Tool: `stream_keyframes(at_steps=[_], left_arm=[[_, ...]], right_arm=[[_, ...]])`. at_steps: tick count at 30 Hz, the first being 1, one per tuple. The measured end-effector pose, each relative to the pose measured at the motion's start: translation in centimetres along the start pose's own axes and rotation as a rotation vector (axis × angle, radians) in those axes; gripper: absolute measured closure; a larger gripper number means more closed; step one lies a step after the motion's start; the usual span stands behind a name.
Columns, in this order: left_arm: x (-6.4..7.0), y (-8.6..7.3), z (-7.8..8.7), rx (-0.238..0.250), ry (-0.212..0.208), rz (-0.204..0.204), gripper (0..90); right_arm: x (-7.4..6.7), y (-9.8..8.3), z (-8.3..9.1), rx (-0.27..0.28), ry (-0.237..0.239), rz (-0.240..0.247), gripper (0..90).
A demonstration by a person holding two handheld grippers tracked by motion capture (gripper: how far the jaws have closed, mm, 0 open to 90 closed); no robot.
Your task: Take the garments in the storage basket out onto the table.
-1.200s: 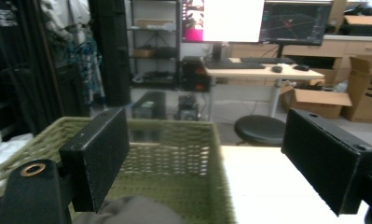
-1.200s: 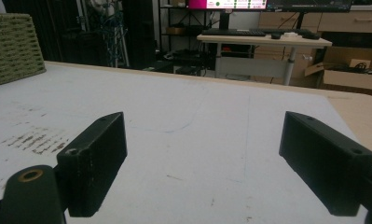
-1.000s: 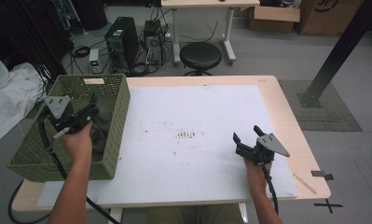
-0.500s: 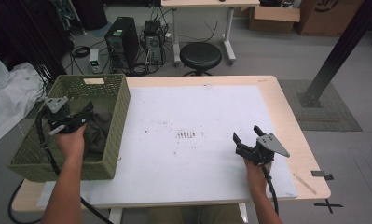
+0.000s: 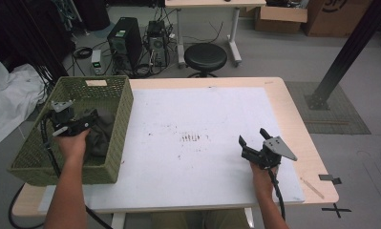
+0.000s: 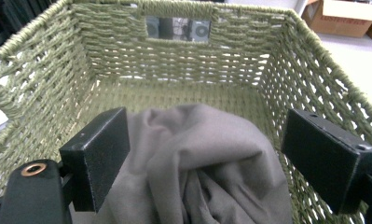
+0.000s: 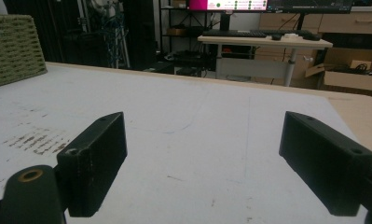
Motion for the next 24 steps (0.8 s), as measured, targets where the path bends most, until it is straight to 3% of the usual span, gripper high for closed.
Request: stream_keyframes(at_steps=[3,7,8,12,21,24], left_arm=[[-0.1,-0.2,-0.2,-0.022,0.001,0.005,15.8],[-0.4,-1.3,-1.2,-0.108,-0.01,0.039,15.8],[-0.4,-1.3,-1.2,-0.108,-0.01,0.039,15.8],[-0.7,-2.8,-2.0,-0.223,0.004,0.052,15.8],[0.0,-5.8,-3.7,-0.43,-0.029,0.081,15.8],[0.3,-6.3,-4.1,-0.452,-0.029,0.078,15.1]], right_arm=[[0.0,0.0,0.0,-0.001,0.001,0.0,14.8],[0.0,0.0,0.0,-0.001,0.001,0.001,14.8],[0.0,0.0,0.0,-0.001,0.001,0.001,14.8],[0.0,0.0,0.0,-0.002,0.0,0.0,14.8],[0.0,0.0,0.0,-0.003,0.0,-0.002,14.9],[0.0,0.0,0.0,-0.003,0.0,-0.001,15.0]])
Point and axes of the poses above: each handheld gripper's, and its own axes: z roughly backward along the jaws, y roughly out of its top, x roughly to its right, the point moved 8 cm from there along -z, roughly forward along the jaws, and after that the axes turned 1 degree about y, right-handed, at the moved point
